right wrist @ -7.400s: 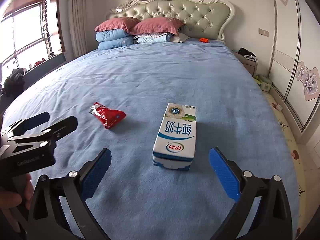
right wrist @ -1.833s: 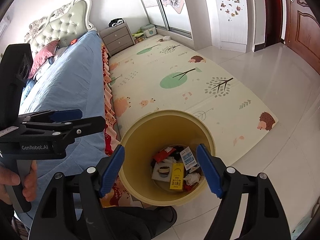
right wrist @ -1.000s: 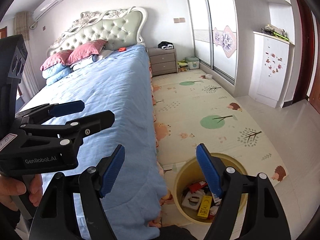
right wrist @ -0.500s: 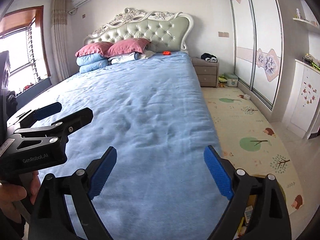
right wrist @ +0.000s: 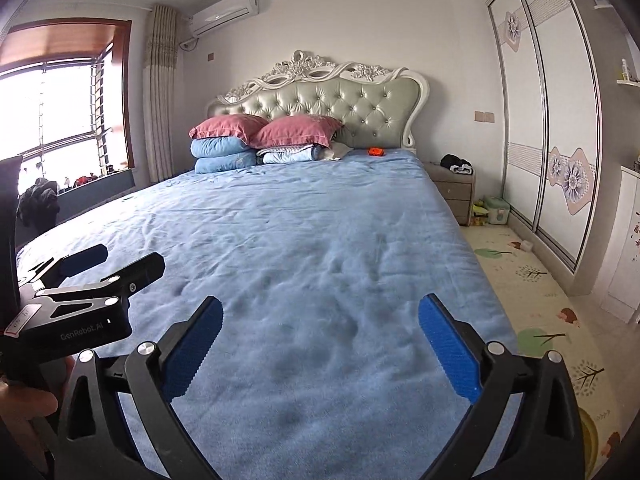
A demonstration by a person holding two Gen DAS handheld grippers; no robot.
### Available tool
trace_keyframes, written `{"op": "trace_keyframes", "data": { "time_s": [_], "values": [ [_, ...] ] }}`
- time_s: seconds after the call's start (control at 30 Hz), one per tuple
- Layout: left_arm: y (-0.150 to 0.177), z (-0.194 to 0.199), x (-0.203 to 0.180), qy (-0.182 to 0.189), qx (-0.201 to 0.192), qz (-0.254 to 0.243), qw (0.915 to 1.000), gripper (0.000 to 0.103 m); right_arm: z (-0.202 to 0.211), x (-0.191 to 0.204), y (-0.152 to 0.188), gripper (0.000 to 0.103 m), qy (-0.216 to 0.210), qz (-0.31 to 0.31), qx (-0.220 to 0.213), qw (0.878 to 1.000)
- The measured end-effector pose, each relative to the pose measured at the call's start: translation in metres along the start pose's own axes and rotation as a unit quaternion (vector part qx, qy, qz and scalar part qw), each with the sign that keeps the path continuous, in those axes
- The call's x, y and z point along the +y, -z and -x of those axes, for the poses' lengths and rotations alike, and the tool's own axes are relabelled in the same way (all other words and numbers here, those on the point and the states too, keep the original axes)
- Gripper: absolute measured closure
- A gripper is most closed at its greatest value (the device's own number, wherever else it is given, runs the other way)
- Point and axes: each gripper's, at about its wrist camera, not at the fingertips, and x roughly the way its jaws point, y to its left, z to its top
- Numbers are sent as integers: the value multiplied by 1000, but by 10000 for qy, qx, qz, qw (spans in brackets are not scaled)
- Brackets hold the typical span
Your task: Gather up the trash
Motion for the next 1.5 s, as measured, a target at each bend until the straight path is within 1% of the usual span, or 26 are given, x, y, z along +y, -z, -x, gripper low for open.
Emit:
{"op": "trace_keyframes", "data": {
  "time_s": [0.13, 0.23, 0.3, 0.4, 0.5, 0.57, 0.73, 1.0, 1.13, 1.5],
  "values": [
    [-3, 6, 17, -150, -193, 220, 9995, 4, -4, 7, -4, 8, -39, 62, -201, 9998],
    [-5, 8, 24, -300, -300, 287, 9987, 4, -7, 11, -3, 8, -73, 72, -231, 9997],
    [-6, 9, 26, -342, -338, 289, 9984, 4, -10, 13, -3, 8, -78, 89, -244, 9996],
    [-6, 13, 23, -297, -443, 213, 9983, 4, -11, 15, -3, 8, -44, 147, -245, 9996],
    [-7, 17, 19, -359, -535, 134, 9978, 4, -11, 14, -3, 8, -60, 137, -255, 9996],
    [-7, 17, 19, -285, -514, 170, 9981, 4, -11, 13, -3, 8, -58, 124, -257, 9996],
    [-9, 14, 22, -239, -412, 293, 9984, 4, -8, 12, -3, 8, -33, 93, -268, 9996],
    [-10, 14, 14, -217, -412, 168, 9988, 4, -8, 7, -1, 8, -57, -2, -201, 9998],
    [-12, 13, 14, -166, -401, 196, 9989, 4, -10, 6, 0, 8, -56, -25, -183, 9998],
    [-15, 12, 14, -244, -376, 215, 9988, 4, -11, 1, -1, 8, -44, -68, -150, 9999]
  ]
}}
